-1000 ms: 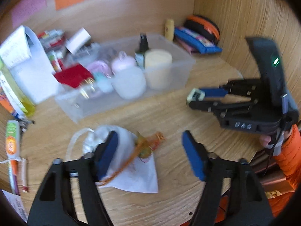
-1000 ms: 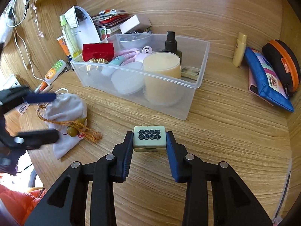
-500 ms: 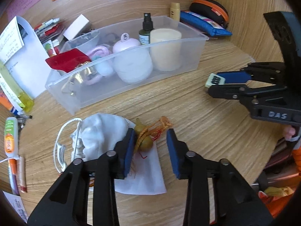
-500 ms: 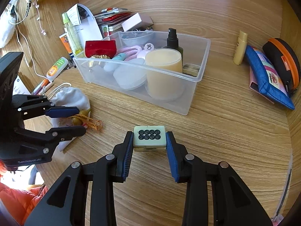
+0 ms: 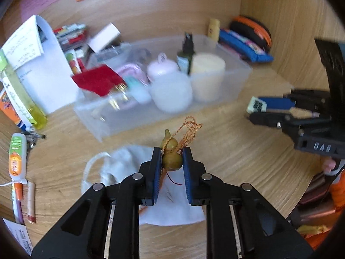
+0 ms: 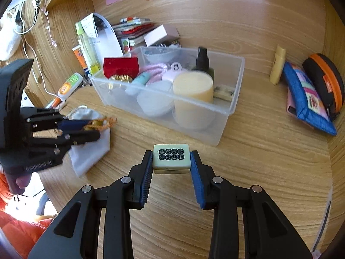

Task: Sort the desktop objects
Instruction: 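Carry the gourd charm and tile into the clear bin and open both tools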

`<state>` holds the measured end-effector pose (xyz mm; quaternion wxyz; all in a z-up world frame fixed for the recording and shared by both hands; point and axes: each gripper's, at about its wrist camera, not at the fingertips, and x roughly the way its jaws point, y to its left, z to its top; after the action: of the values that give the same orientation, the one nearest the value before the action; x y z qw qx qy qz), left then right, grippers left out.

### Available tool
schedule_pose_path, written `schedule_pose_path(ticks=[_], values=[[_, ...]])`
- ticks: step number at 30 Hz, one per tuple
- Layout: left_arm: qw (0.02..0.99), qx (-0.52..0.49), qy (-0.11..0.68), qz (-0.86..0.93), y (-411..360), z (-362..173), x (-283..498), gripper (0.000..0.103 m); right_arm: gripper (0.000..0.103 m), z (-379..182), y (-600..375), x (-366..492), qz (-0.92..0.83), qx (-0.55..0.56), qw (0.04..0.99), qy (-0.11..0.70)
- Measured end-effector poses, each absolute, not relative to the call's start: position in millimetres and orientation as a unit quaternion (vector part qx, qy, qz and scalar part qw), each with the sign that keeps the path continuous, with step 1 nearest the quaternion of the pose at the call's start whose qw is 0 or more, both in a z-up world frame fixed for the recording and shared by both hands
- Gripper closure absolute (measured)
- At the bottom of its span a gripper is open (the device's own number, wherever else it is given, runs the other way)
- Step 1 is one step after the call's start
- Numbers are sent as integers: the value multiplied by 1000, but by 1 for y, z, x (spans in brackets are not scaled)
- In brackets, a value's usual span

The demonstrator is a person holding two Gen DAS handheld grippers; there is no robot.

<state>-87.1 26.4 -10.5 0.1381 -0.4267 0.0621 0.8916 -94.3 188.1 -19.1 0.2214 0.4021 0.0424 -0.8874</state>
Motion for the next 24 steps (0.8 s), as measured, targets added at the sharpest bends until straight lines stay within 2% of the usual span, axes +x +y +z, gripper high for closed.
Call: schedule_pose_path(ticks=[12, 24], values=[[134, -382, -6, 914, -13, 42, -123, 84, 72, 18, 181, -110, -905, 361, 223, 41], [135, -396, -17, 908, -15, 34, -164, 84, 72, 27, 155, -148, -900, 363, 233, 55]])
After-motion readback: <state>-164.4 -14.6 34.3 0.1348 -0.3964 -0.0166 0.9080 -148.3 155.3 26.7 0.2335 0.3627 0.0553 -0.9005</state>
